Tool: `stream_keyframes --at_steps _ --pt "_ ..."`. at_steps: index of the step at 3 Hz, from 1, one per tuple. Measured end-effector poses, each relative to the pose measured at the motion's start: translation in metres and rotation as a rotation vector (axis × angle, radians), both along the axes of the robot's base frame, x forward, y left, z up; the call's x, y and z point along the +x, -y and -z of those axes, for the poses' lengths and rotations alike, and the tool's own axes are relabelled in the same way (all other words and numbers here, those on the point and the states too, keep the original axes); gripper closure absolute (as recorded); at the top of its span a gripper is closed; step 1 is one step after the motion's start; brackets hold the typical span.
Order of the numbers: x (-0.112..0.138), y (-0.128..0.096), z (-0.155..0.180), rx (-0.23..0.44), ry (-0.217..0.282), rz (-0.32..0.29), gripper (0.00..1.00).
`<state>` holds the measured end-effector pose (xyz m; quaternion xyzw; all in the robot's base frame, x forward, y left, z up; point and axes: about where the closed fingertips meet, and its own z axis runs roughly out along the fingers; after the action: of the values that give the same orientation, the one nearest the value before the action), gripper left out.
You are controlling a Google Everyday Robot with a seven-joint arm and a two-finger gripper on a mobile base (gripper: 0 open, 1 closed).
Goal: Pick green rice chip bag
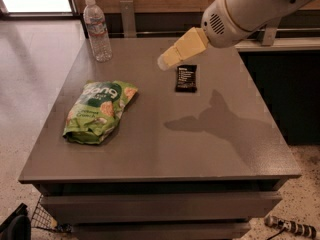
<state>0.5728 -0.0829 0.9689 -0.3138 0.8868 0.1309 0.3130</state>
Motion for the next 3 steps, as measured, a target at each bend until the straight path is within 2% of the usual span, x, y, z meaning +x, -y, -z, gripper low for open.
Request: stream_keyframes --at_steps 2,3 --pt "0.001 -0.005 -0.001 0.022 -0.013 0.019 0.00" --pt "-0.008 -0.057 0.009 0.074 -0.109 0.073 0.00"
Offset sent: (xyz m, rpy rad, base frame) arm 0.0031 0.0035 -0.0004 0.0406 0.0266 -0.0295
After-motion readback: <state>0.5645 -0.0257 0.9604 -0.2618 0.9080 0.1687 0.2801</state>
